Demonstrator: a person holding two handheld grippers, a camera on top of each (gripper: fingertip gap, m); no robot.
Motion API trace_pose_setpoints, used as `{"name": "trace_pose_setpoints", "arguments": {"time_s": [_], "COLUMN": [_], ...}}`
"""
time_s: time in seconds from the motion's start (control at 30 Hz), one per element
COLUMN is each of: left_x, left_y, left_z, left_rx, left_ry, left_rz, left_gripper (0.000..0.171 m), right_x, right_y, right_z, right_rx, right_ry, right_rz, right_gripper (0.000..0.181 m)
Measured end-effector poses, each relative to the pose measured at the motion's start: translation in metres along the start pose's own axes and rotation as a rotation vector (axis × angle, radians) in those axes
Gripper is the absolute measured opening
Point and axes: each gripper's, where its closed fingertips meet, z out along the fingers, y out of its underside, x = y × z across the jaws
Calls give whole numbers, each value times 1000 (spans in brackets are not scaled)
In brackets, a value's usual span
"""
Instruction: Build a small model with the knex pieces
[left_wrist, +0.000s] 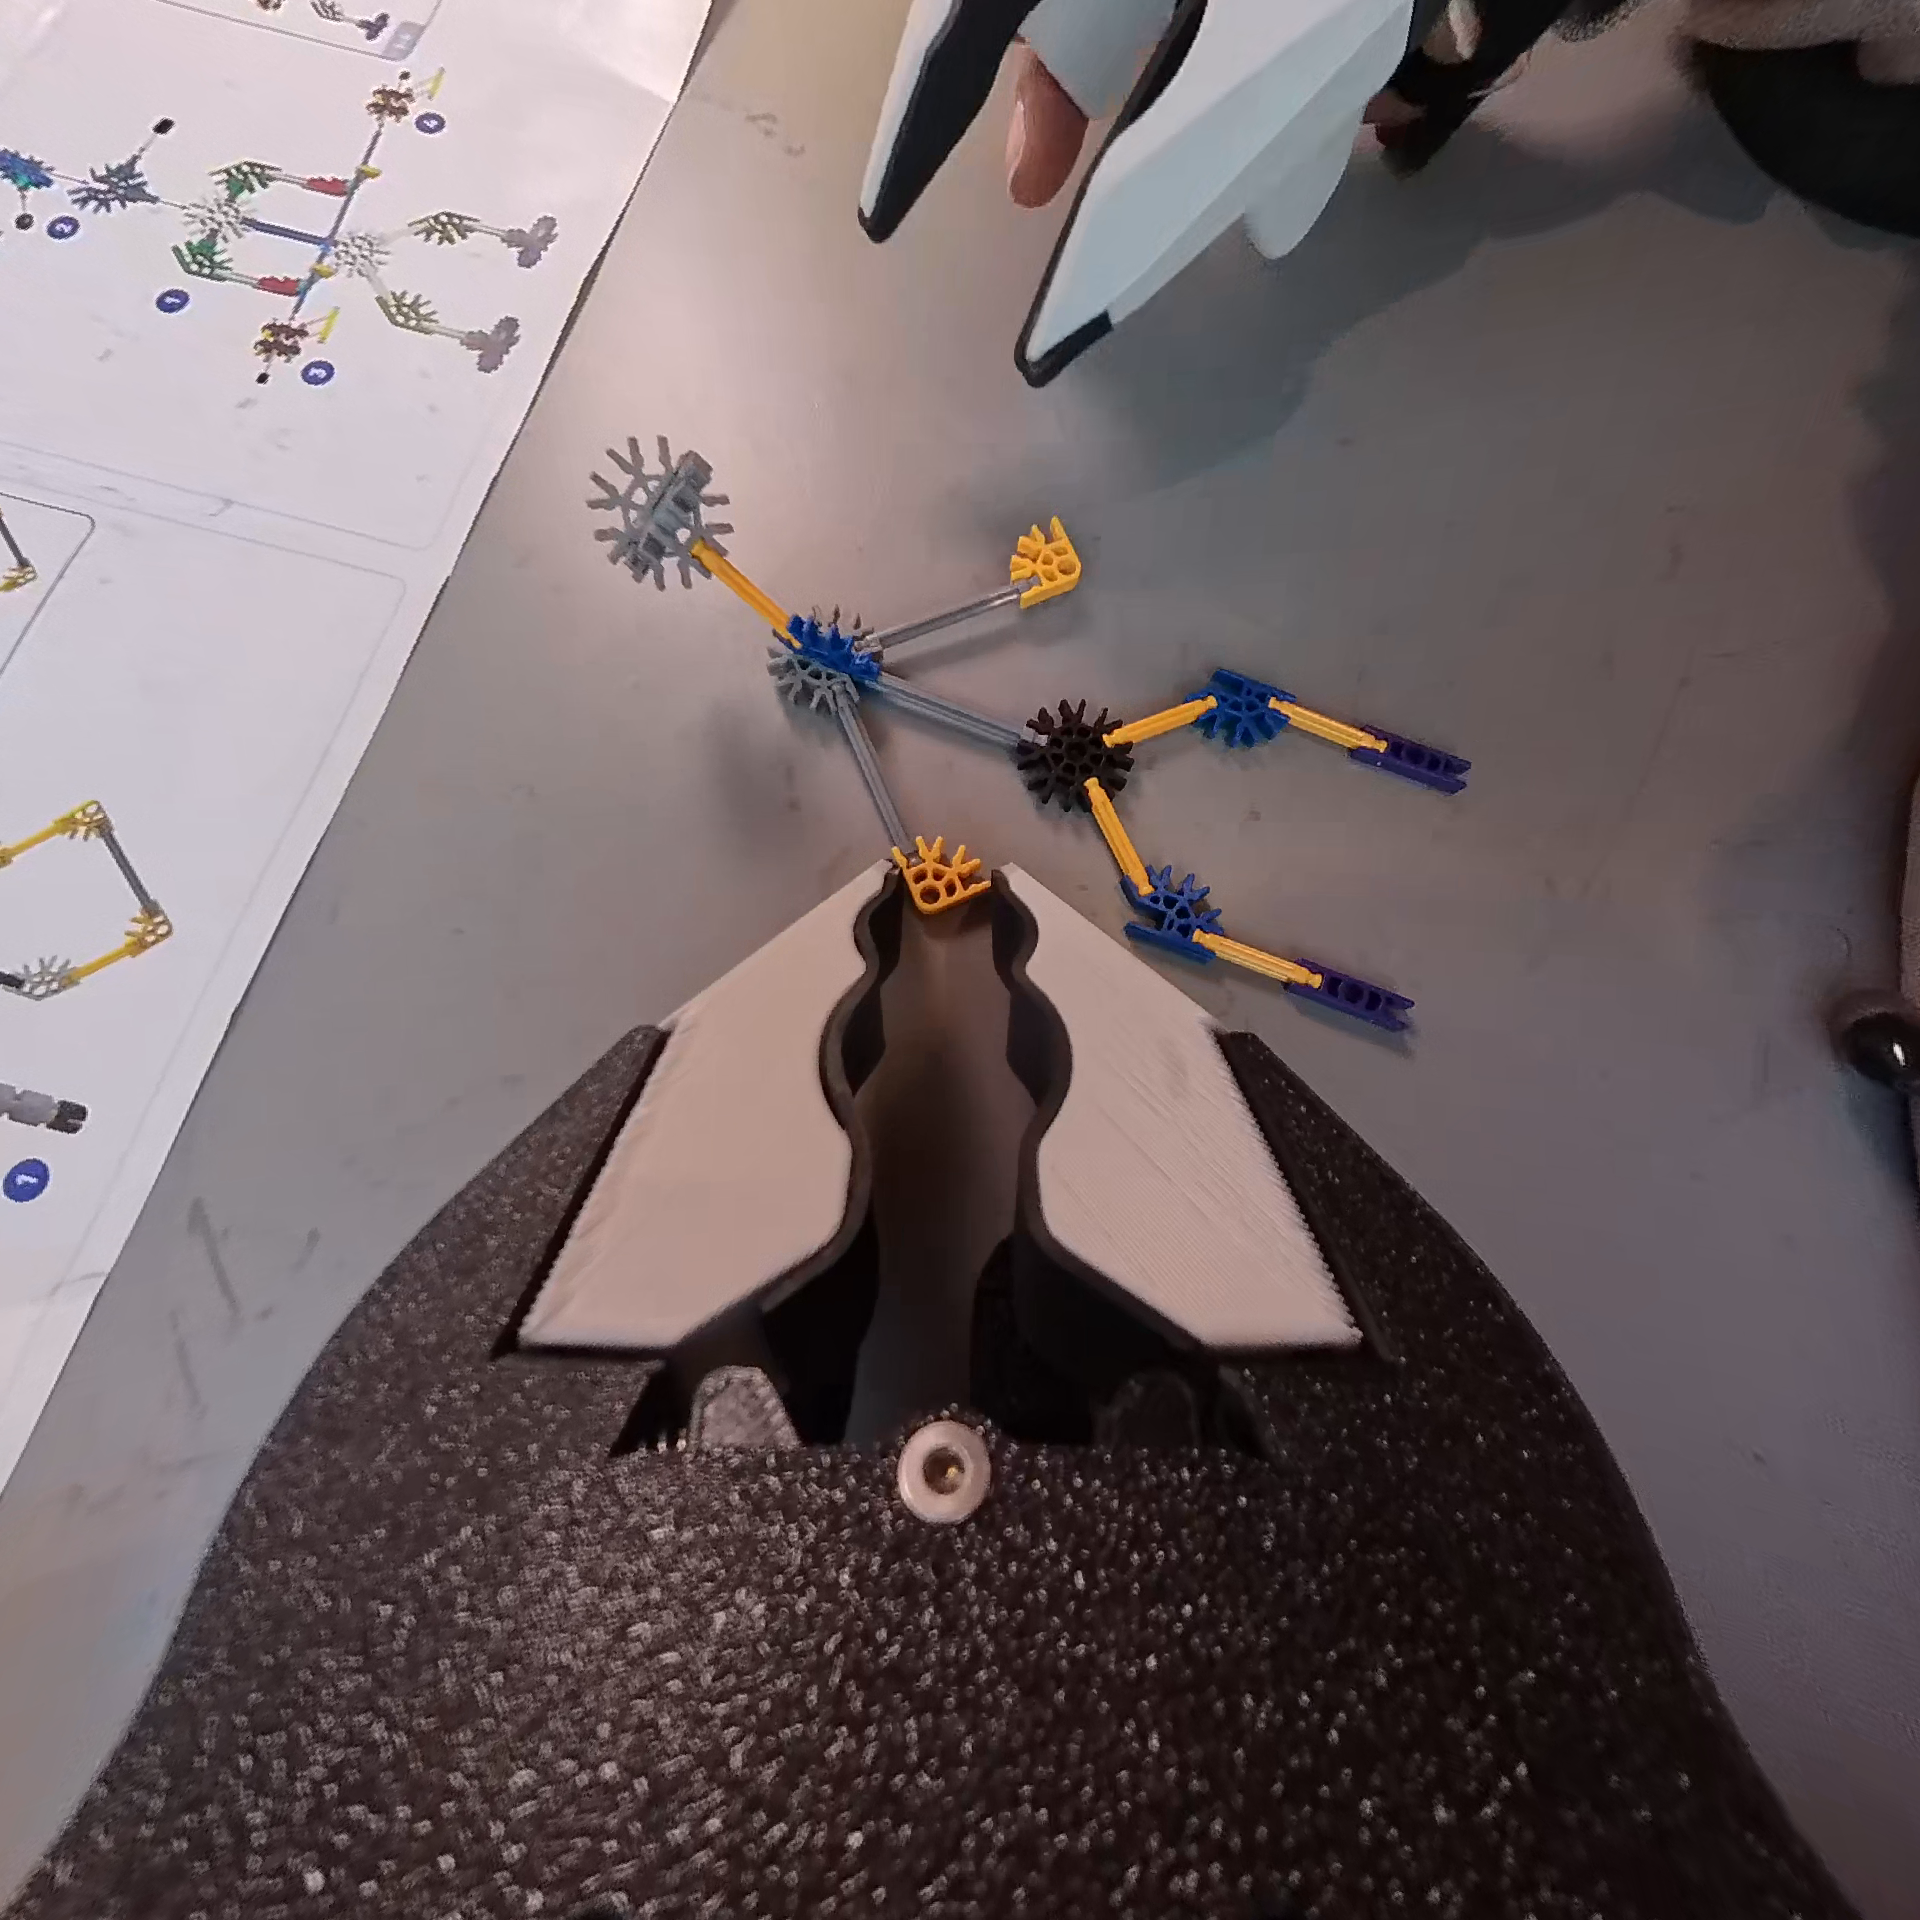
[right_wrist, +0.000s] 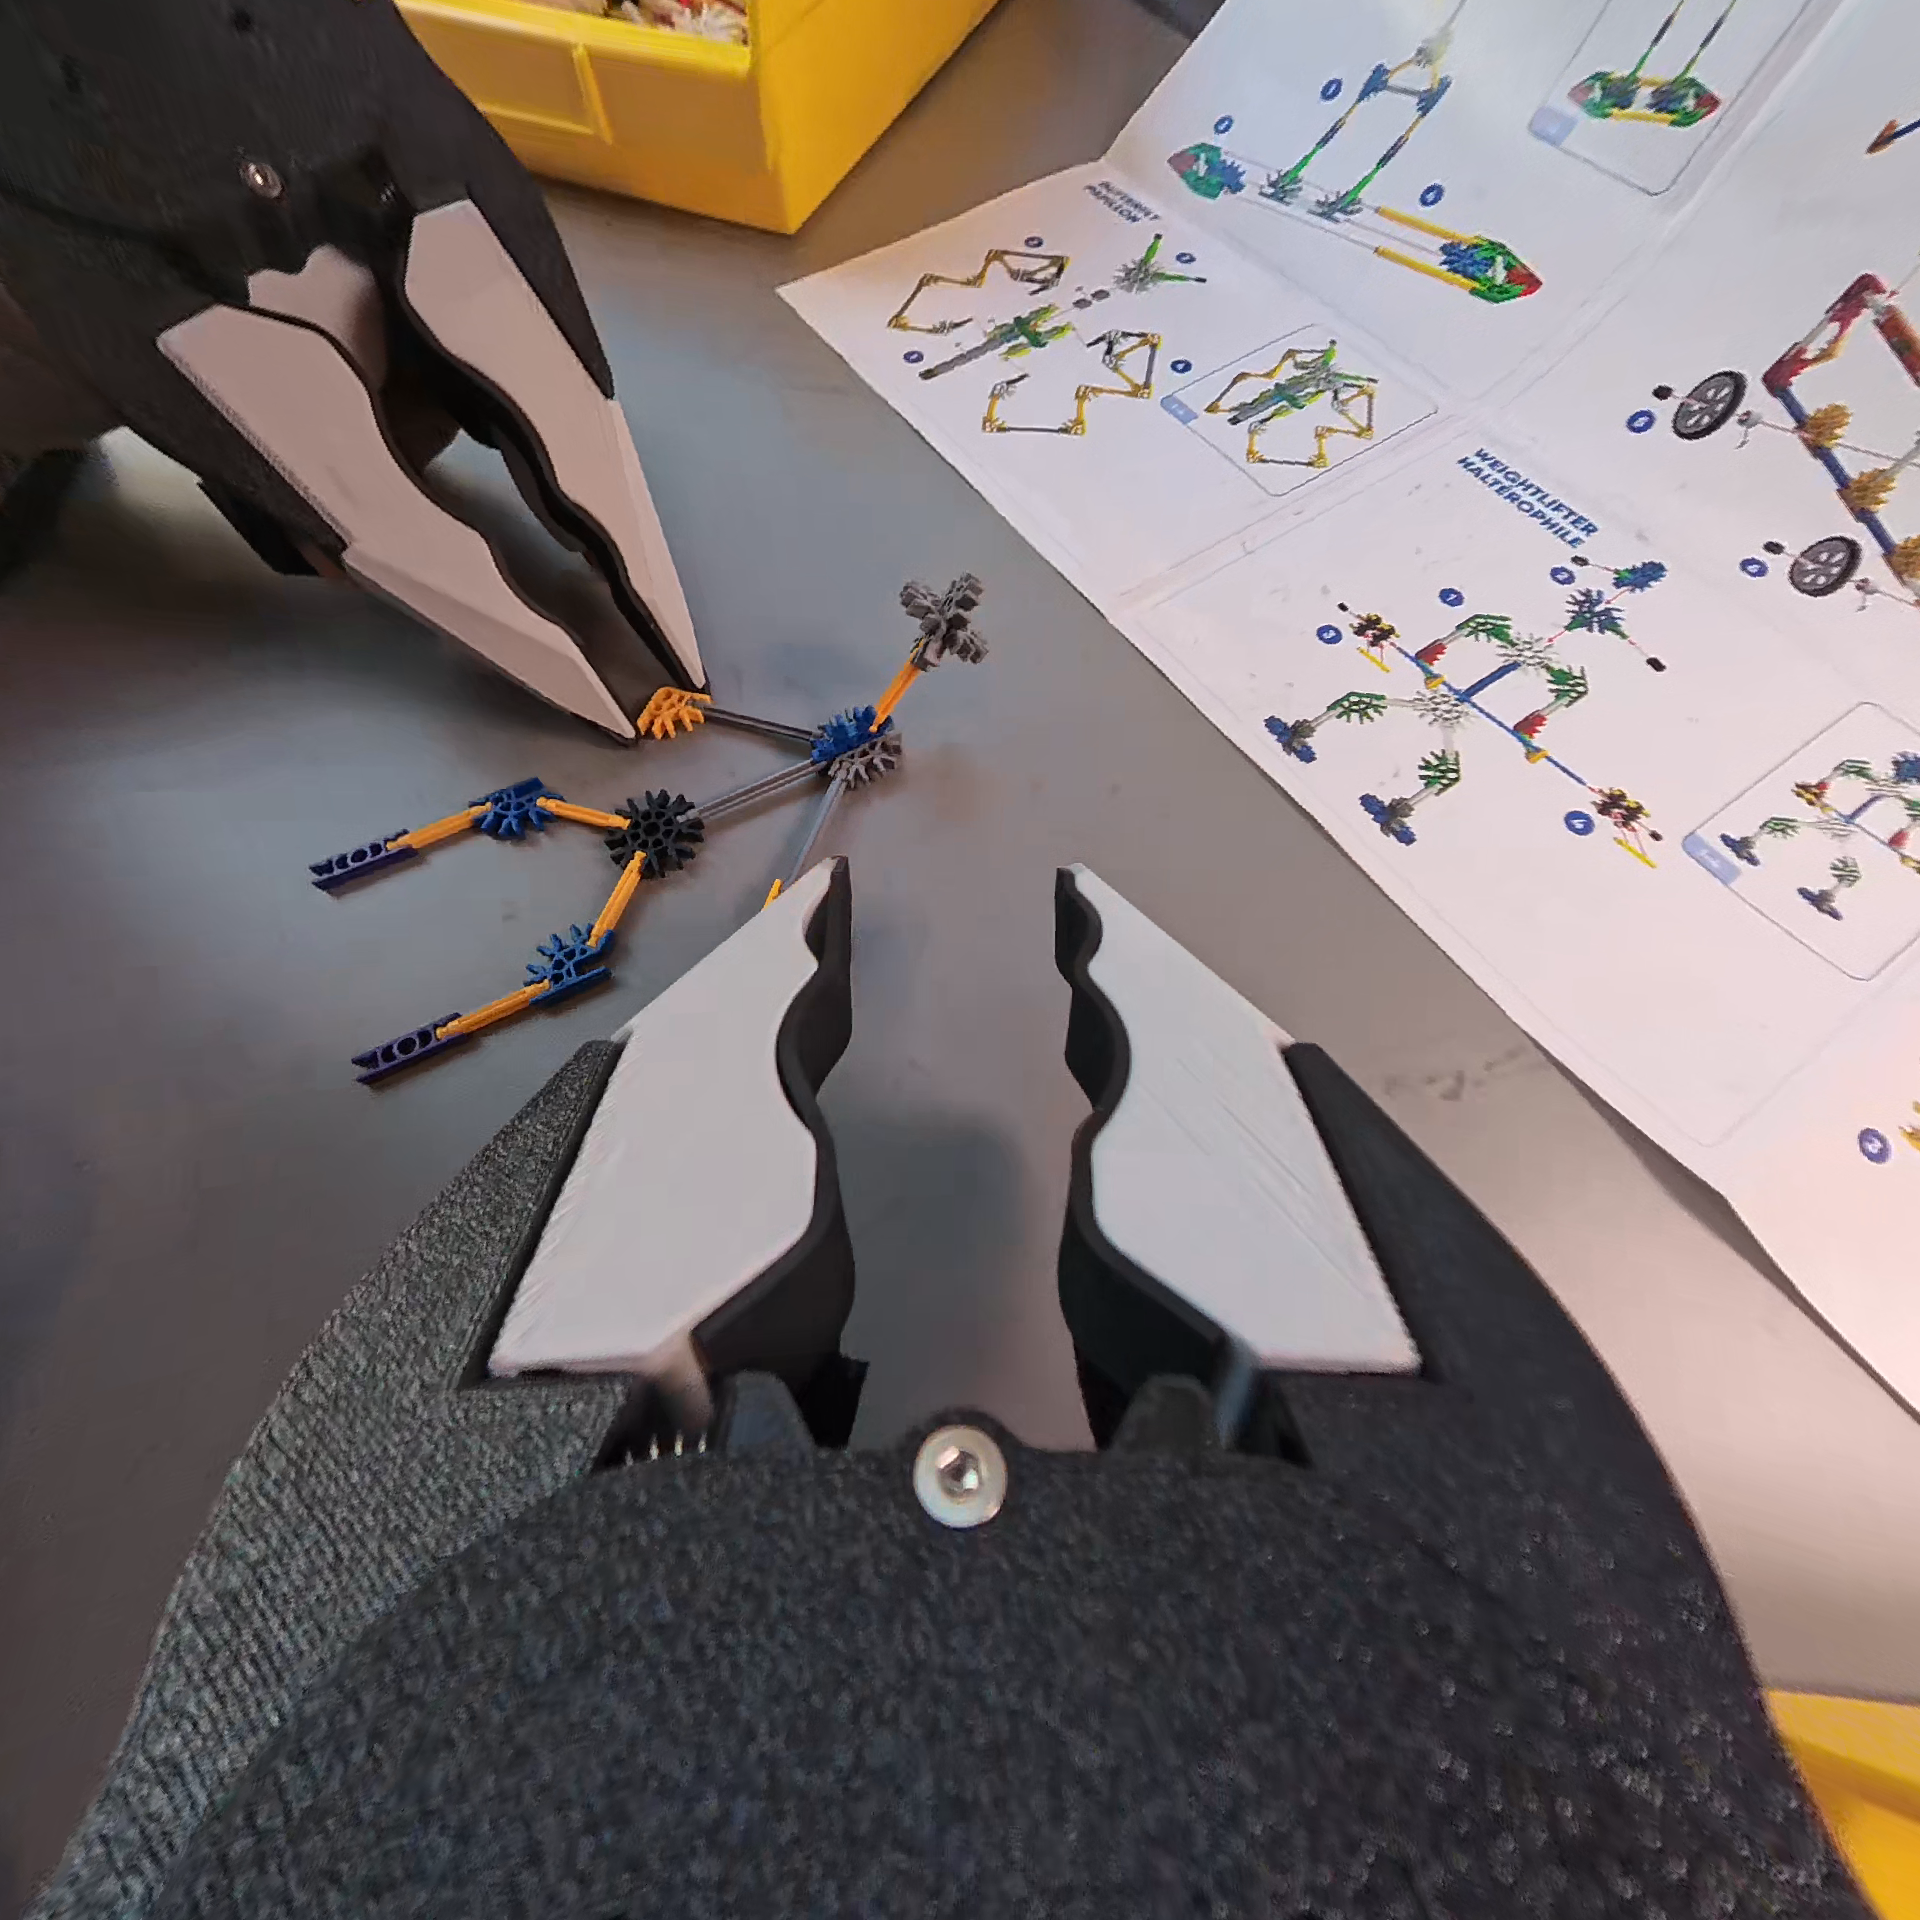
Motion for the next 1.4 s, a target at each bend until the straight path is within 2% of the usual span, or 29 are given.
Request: {"name": "trace_pose_setpoints", "arguments": {"time_s": [0.17, 0.33, 0.57, 0.67, 0.83, 0.93, 1.27, 1.4], "left_x": [6, -9, -32, -27, 7, 17, 16, 14], "left_y": [-5, -19, -20, -21, -16, -12, -1, -6], "left_z": [-6, -16, -22, -23, -22, -18, -2, -6], "left_rx": [38, 137, 170, 162, 94, 61, 12, 41], "left_ry": [69, 20, -89, -70, 50, 64, 53, 47], "left_rz": [-55, -121, -153, -122, 25, 76, 47, 47], "left_gripper": [18, 21, 26, 26, 12, 4, 0, 0], "right_x": [6, 7, 12, 11, 7, 6, 7, 11], "right_y": [-4, -4, -4, -5, -5, -4, -2, -18], "right_z": [-2, -2, -3, -4, -3, -3, -2, -15], "right_rx": [35, 39, 46, 49, 42, 37, 20, 81], "right_ry": [-4, 0, 20, 26, 31, 37, 47, 83], "right_rz": [51, 58, 74, 56, 10, -5, -19, -52], "right_gripper": [37, 35, 31, 27, 19, 16, 16, 16]}}
